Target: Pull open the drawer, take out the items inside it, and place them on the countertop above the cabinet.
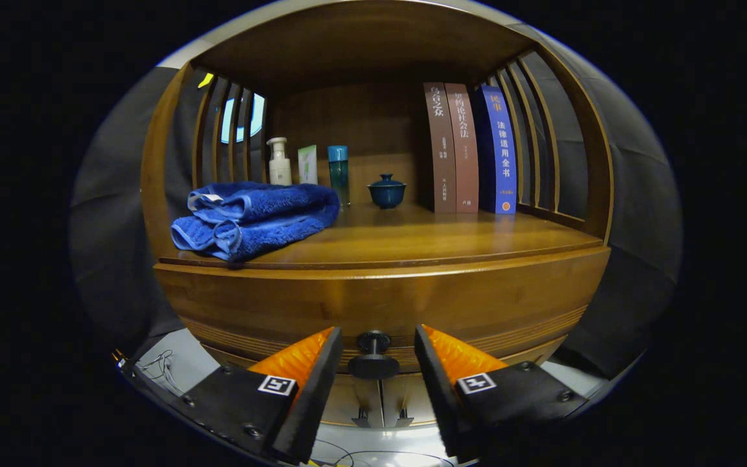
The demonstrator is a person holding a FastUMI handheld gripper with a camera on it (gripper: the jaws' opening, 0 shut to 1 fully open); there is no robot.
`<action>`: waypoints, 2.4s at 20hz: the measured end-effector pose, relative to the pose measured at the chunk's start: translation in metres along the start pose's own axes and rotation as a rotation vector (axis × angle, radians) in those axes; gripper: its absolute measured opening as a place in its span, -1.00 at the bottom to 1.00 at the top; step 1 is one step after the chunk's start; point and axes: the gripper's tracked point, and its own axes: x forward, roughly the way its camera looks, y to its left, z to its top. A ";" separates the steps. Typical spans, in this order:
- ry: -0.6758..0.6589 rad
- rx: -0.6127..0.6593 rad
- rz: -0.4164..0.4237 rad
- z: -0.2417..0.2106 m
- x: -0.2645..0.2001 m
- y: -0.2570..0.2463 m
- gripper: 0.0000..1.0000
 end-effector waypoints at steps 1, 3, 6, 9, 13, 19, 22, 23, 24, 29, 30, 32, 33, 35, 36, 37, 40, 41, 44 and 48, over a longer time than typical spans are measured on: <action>0.003 0.002 -0.007 -0.002 0.001 0.002 0.23; -0.001 -0.003 -0.012 -0.001 0.004 0.000 0.08; 0.011 -0.043 -0.024 0.000 0.001 0.003 -0.14; 0.014 -0.047 -0.026 -0.003 0.003 0.003 -0.30; 0.030 -0.040 -0.031 -0.004 0.001 0.003 -0.30; 0.059 -0.042 -0.019 -0.014 -0.034 0.004 -0.30; 0.074 -0.039 -0.017 -0.022 -0.061 0.004 -0.30; 0.077 -0.036 -0.018 -0.024 -0.070 0.003 -0.30; 0.079 -0.037 -0.018 -0.026 -0.079 0.003 -0.30; 0.025 -0.042 -0.027 -0.012 -0.131 0.002 -0.31; -0.025 -0.066 -0.036 0.002 -0.145 0.000 -0.61; -0.046 -0.086 -0.038 0.000 -0.159 0.003 -0.90; -0.003 -0.077 -0.032 -0.015 -0.161 0.004 -0.90; 0.035 -0.047 -0.026 -0.031 -0.168 0.003 -0.90; 0.032 -0.046 -0.027 -0.031 -0.172 0.002 -0.90; 0.022 -0.052 -0.030 -0.028 -0.181 0.001 -0.90; 0.007 -0.052 -0.029 -0.028 -0.184 0.002 -0.89; 0.007 -0.042 -0.027 -0.029 -0.180 0.003 -0.89; 0.016 -0.032 -0.014 -0.030 -0.172 0.005 -0.27; 0.063 -0.049 -0.009 -0.043 -0.144 0.007 0.67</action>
